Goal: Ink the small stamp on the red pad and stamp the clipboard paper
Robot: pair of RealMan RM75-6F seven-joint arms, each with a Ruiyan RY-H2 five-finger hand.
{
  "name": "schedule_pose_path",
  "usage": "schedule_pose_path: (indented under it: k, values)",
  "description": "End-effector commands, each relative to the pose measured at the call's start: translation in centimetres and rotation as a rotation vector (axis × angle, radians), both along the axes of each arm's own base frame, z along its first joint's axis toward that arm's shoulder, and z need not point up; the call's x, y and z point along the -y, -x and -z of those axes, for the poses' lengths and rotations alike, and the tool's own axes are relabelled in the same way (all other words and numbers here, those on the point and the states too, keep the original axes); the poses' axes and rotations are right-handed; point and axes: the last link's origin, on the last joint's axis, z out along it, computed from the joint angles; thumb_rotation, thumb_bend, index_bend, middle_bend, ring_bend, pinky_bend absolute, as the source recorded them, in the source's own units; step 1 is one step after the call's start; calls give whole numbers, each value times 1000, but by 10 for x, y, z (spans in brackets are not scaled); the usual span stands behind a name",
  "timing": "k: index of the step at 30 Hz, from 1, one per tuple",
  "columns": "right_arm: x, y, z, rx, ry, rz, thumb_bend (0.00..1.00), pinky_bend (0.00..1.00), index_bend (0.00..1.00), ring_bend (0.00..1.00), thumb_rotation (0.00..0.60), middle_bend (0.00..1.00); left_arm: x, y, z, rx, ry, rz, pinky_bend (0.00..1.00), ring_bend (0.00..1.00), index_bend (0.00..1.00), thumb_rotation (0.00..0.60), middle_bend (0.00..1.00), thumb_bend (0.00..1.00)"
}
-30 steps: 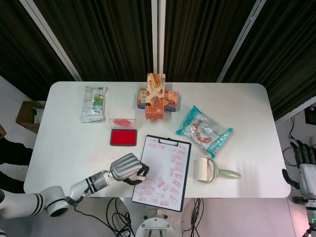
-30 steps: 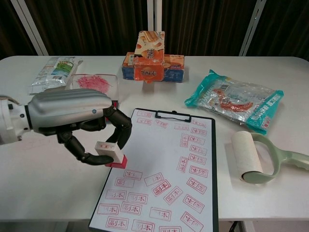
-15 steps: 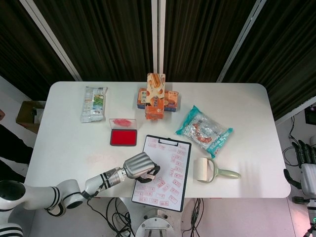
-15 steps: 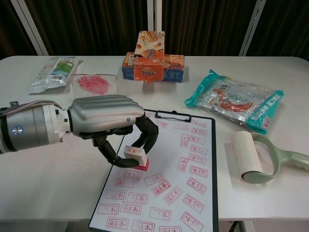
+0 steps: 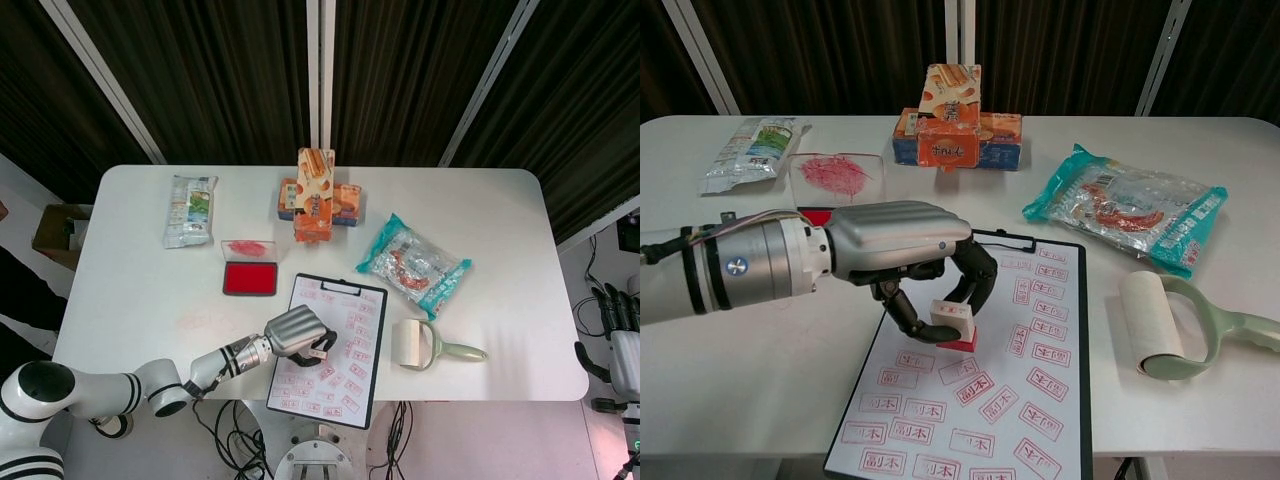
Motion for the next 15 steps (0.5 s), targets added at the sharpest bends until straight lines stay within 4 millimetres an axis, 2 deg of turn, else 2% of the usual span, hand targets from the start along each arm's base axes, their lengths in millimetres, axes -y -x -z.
schedule_pose_path:
  k: [1, 15]
  values:
    - [0, 0, 0, 0, 0, 2, 259, 0, 0, 0, 600, 0, -1, -5, 5, 2, 5, 0, 1000, 1000, 747, 600, 771, 404]
    - [0, 2, -3, 1, 9, 8, 259, 0, 0, 0, 600, 0, -5, -16, 24, -10, 8, 8, 1000, 1000, 747, 600, 772, 404]
